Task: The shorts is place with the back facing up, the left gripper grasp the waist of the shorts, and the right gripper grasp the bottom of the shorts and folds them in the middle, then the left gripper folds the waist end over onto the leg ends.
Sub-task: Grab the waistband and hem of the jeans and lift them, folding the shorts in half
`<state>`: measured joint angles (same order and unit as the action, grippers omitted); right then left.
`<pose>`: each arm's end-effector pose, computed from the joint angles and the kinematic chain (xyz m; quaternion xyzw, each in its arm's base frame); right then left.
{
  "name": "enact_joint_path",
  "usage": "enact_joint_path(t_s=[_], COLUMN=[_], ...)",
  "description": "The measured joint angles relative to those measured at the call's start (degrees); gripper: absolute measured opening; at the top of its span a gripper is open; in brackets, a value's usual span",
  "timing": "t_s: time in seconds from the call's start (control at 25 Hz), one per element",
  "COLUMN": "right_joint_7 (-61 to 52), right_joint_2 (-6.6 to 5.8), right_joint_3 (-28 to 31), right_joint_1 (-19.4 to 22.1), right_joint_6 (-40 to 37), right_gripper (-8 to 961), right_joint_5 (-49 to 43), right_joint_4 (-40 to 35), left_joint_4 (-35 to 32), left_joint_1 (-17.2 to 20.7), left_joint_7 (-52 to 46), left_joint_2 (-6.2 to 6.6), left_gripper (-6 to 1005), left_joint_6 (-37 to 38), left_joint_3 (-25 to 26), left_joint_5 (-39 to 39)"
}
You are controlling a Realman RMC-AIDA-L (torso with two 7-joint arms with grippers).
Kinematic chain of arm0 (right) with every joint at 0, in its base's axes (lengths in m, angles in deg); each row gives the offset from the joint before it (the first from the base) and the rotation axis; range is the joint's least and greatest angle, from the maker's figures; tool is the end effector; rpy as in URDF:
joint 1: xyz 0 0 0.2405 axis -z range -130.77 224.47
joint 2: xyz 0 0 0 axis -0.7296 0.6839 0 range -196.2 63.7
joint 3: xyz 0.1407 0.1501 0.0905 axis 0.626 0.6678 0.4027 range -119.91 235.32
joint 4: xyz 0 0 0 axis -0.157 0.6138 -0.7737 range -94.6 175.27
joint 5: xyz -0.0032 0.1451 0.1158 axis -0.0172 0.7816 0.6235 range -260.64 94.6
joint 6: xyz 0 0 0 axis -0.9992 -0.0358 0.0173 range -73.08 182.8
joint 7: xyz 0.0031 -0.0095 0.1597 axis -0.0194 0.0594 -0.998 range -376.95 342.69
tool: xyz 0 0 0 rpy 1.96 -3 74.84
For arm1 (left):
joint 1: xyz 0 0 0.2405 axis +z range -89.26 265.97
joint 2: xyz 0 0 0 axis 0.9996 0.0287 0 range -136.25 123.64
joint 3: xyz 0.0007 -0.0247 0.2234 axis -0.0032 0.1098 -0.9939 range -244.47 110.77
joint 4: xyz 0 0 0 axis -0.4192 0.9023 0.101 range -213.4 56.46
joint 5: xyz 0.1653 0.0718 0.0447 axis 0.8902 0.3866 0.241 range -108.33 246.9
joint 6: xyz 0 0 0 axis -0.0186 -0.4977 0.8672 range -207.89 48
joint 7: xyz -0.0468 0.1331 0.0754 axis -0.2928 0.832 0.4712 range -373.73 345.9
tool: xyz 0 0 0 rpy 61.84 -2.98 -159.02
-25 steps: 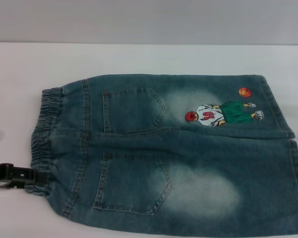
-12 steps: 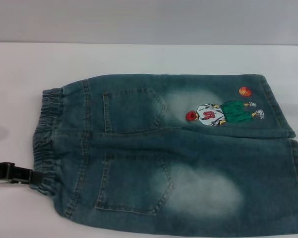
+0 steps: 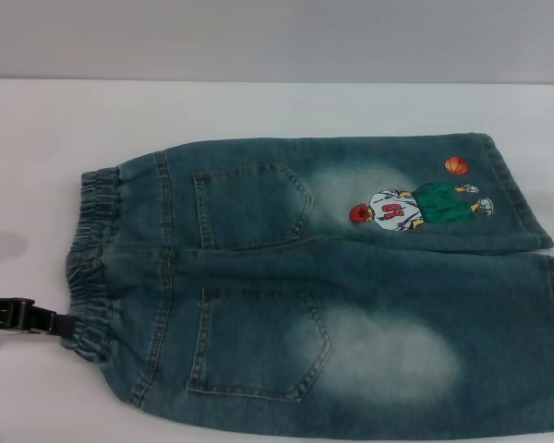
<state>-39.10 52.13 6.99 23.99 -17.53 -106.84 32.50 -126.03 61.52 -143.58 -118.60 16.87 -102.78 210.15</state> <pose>0.3148 0.3179 0.0853 -0.6019 0.2443 0.3557 0.6720 -0.2974 0.2676 0.0535 -0.7899 -0.6052 -0.0411 0.0898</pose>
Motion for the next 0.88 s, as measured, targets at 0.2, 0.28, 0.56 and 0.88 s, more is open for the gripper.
enact_joint_path(t_s=[0.2, 0.28, 0.56, 0.88], right_joint_7=[0.0, 0.0, -1.7, -24.9], right_joint_2=[0.00, 0.00, -0.70, -2.07], right_joint_3=[0.0, 0.0, 2.8, 1.4], right_joint_1=[0.0, 0.0, -0.4, 0.1], right_joint_6=[0.1, 0.1, 0.3, -2.0], right_gripper=[486, 486, 486, 485], right_joint_5=[0.0, 0.0, 0.0, -7.6], right_joint_4=[0.0, 0.0, -1.0, -9.7], left_joint_4=[-0.6, -0.7, -1.3, -3.2], left_joint_1=[-0.1, -0.3, -0.5, -0.5], left_joint_7=[0.1, 0.1, 0.2, 1.1], left_joint_2=[-0.38, -0.53, -0.82, -1.81], left_gripper=[33, 33, 33, 33], left_joint_6=[0.1, -0.1, -2.3, -3.8], left_joint_3=[-0.4, -0.6, -0.2, 1.3], left_joint_5=[0.2, 0.5, 0.3, 0.0])
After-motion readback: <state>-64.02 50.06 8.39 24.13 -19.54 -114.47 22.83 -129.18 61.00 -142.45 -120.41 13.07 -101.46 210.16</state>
